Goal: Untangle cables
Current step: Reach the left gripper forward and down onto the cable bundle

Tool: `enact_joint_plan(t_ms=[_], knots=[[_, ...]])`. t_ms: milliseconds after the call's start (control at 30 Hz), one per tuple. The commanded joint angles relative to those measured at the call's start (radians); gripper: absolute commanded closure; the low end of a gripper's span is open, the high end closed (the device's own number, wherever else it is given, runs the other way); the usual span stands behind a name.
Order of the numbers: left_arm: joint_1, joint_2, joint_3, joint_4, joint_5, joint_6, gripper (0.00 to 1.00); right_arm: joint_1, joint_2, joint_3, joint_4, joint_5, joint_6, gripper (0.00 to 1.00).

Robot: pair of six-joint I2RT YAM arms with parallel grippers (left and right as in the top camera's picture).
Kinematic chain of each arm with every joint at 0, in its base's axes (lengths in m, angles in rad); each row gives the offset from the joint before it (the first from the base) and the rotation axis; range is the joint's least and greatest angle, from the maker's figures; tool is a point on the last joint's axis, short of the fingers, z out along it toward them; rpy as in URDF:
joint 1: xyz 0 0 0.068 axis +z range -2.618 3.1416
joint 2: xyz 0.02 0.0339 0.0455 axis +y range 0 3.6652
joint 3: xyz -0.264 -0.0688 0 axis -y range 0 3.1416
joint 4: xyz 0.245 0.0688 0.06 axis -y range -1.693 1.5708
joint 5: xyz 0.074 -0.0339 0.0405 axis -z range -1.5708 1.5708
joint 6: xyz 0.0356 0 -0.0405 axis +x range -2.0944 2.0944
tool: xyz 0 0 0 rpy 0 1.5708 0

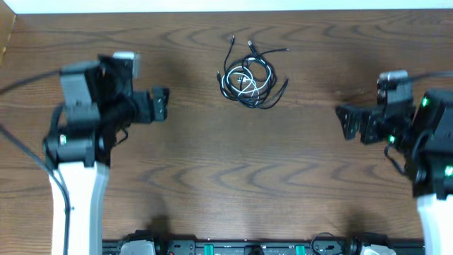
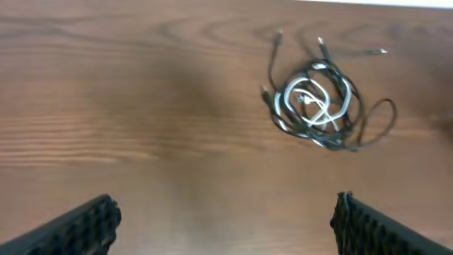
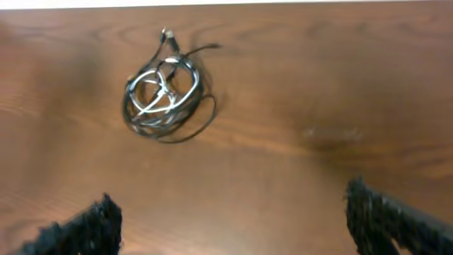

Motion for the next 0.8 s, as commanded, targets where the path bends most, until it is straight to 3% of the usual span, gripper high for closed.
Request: enact_joint_plan(t_ms=[0,133,533,633,767], knots=[[-0.063,0.153,0.196,-0.13,0.033,-0.006,0.02,0.008,0.13,0.173,-0.127,-0.058,0.003,0.01],[-0.14,0.307,0.347,-0.268,0.038,0.015,0.02,0.008,0.235,0.285,-0.202,-0.057,0.003,0.01],[-0.233,0.444,0.363,-0.184,0.101,-0.02,0.03,0.008,0.272,0.288,-0.163,-0.192,0.071,0.01],[-0.234,0.483,0.363,-0.128,0.065,-0.188,0.17,0.008,0.272,0.285,-0.163,-0.191,0.071,0.01],[-0.266,0.571,0.363,-0.095,-0.055,-0.351,0.26,0.008,0.278,0.285,-0.164,-0.192,0.071,0.01]])
